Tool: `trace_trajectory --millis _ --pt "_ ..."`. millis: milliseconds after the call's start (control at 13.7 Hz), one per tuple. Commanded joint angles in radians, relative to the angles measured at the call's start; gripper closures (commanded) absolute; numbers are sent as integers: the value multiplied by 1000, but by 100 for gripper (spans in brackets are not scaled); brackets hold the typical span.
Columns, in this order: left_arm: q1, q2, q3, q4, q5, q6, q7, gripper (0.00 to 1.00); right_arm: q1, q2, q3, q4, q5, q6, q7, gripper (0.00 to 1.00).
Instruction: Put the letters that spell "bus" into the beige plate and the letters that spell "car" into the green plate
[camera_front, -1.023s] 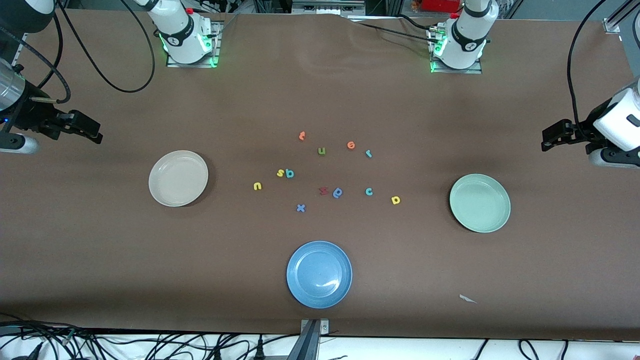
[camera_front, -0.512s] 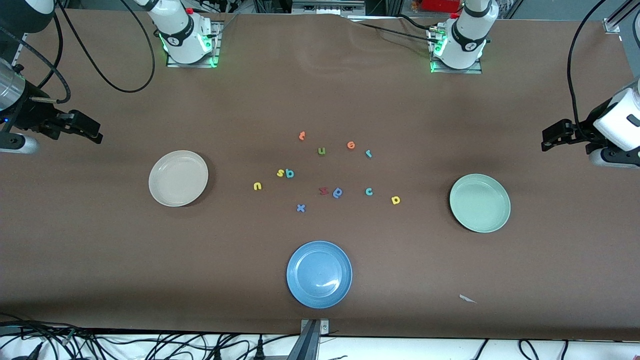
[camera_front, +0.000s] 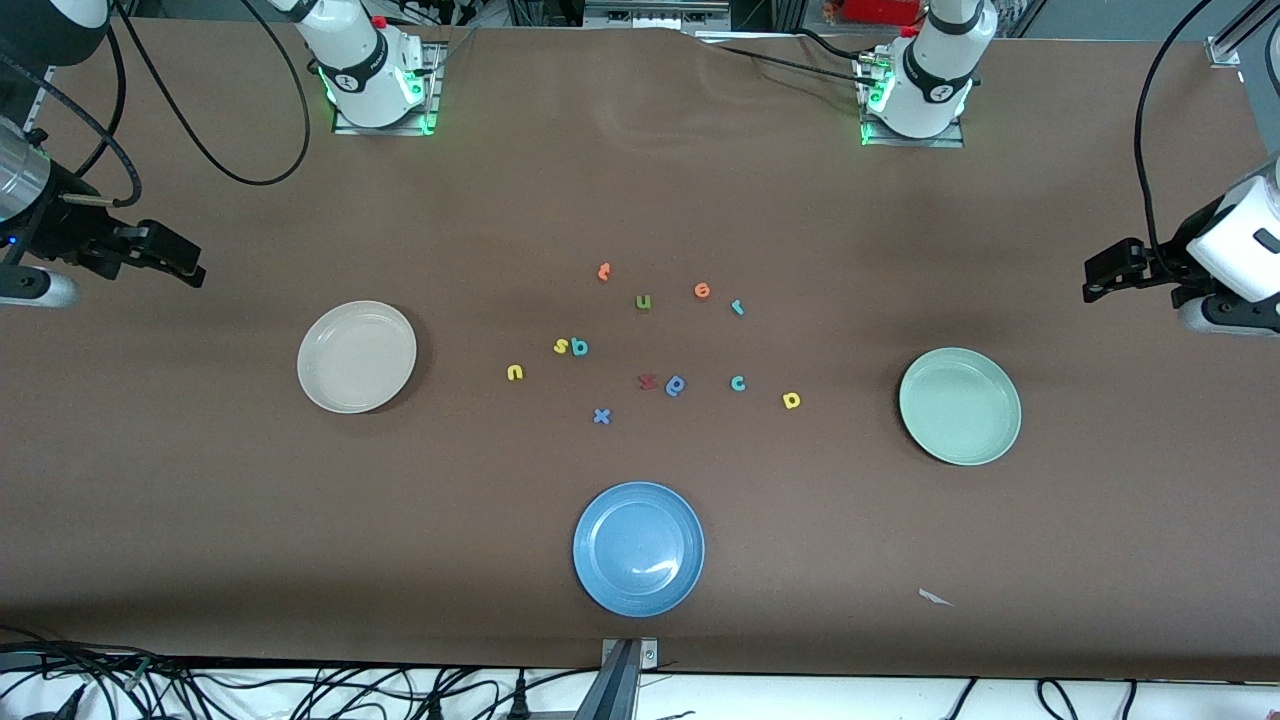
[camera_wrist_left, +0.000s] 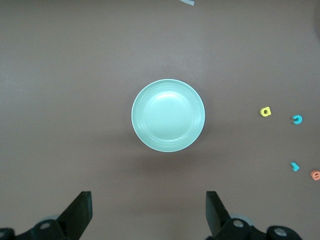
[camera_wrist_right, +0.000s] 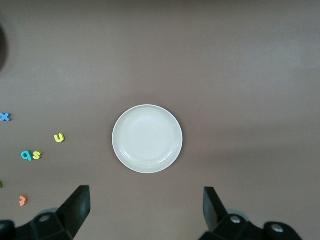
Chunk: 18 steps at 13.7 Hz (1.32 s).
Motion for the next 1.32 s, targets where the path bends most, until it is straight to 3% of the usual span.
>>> trace_trajectory --millis 0,804,1243 --pt "2 -14 2 -3 -24 -13 25 0 8 -12 -8 1 6 -14 -2 0" --pt "-3 -13 -4 -3 -25 -32 23 0 8 -17 -8 -1 7 -35 4 0" --pt "-72 82 -18 -16 -87 29 -63 0 48 8 -6 -13 4 -133 3 0"
